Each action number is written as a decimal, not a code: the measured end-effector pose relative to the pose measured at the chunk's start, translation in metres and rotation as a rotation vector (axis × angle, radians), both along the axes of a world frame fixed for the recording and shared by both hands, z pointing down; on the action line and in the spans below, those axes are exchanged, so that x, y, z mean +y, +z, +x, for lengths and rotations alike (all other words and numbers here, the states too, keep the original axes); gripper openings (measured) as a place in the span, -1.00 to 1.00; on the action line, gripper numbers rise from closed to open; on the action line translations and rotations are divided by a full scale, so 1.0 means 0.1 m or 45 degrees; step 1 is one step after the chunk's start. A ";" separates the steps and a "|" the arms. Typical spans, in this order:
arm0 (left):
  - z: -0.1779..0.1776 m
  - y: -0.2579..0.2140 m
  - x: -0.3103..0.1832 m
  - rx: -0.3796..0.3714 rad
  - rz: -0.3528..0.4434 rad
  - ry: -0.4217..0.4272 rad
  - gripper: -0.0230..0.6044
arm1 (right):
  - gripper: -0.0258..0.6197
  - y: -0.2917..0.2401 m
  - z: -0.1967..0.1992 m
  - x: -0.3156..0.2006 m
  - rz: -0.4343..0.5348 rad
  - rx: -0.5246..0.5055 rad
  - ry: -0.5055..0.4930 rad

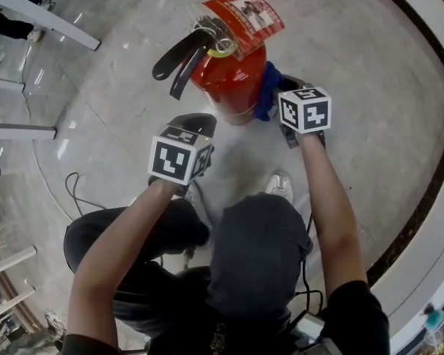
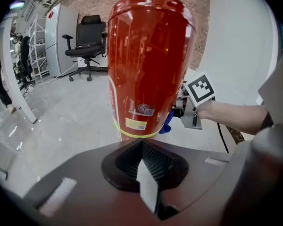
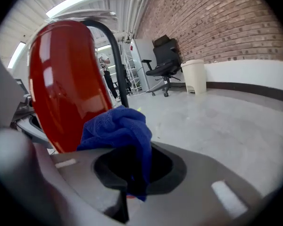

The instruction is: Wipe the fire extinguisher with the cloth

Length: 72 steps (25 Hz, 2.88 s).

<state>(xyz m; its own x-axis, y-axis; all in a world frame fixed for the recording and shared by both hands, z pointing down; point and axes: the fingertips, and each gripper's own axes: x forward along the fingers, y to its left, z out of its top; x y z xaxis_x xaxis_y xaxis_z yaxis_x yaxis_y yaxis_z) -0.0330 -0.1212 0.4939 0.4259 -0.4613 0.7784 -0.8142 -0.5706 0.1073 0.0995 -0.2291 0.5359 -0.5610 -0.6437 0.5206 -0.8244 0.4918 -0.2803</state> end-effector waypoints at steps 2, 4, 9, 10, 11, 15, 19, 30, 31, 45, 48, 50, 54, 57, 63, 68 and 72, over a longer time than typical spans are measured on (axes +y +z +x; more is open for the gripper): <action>-0.03 0.05 -0.05 -0.008 -0.017 -0.005 -0.92 | -0.78 0.12 -0.02 -0.16 -0.028 0.016 -0.013; -0.07 0.11 -0.06 -0.013 -0.034 -0.016 -0.92 | -0.78 0.30 -0.06 -0.25 -0.071 0.034 -0.026; -0.09 0.18 -0.05 -0.007 -0.052 -0.024 -0.92 | -0.78 0.71 -0.01 -0.07 -0.183 0.048 -0.008; -0.08 0.19 -0.04 -0.006 -0.052 -0.021 -0.92 | -0.78 0.77 0.00 0.01 -0.199 0.052 -0.003; -0.08 0.20 -0.02 -0.005 -0.054 -0.018 -0.92 | -0.78 0.81 0.00 0.11 -0.214 0.048 0.002; -0.06 0.22 0.09 -0.006 -0.057 -0.007 -0.92 | -0.79 0.77 -0.13 0.54 -0.237 -0.035 -0.002; -0.04 0.19 0.17 -0.001 -0.057 -0.006 -0.92 | -0.79 0.64 -0.39 0.92 -0.237 -0.120 -0.063; -0.03 0.22 0.33 -0.026 -0.089 -0.003 -0.92 | -0.79 1.10 -0.67 1.15 -0.379 -0.078 -0.195; -0.02 0.24 0.32 -0.030 -0.091 0.002 -0.92 | -0.79 1.14 -0.57 1.09 -0.380 -0.067 -0.157; 0.06 0.59 0.13 -0.033 -0.173 -0.052 -0.92 | -0.79 1.44 -0.04 0.04 -0.415 -0.128 0.030; 0.05 0.65 0.13 -0.030 -0.198 -0.059 -0.92 | -0.79 1.55 -0.10 -0.05 -0.446 -0.123 0.018; 0.05 0.70 0.13 -0.022 -0.218 -0.064 -0.92 | -0.79 1.54 -0.12 -0.14 -0.438 -0.143 0.019; -0.01 0.71 0.07 -0.020 -0.214 -0.079 -0.92 | -0.79 0.98 -0.23 -0.47 -0.290 -0.332 -0.017; -0.07 0.71 0.07 -0.013 -0.221 -0.107 -0.92 | -0.79 0.40 -0.32 -0.64 -0.152 -0.439 -0.107; -0.06 0.60 0.03 0.015 -0.195 -0.115 -0.92 | -0.79 -0.67 -0.26 -0.78 0.093 -0.549 -0.277; -0.06 0.51 0.03 0.028 -0.171 -0.117 -0.92 | -0.79 -1.63 -0.16 -0.85 0.350 -0.571 -0.318; -0.01 0.36 0.04 0.029 -0.146 -0.124 -0.92 | -0.79 -2.22 -0.08 -0.76 0.530 -0.532 -0.330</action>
<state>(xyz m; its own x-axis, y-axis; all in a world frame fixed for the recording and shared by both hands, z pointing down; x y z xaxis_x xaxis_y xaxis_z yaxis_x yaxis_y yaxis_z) -0.0336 -0.1174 0.5298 0.4015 -0.4096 0.8191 -0.8617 -0.4719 0.1865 0.0918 -0.3047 0.3140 -0.8267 -0.5612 -0.0397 -0.5269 0.7972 -0.2946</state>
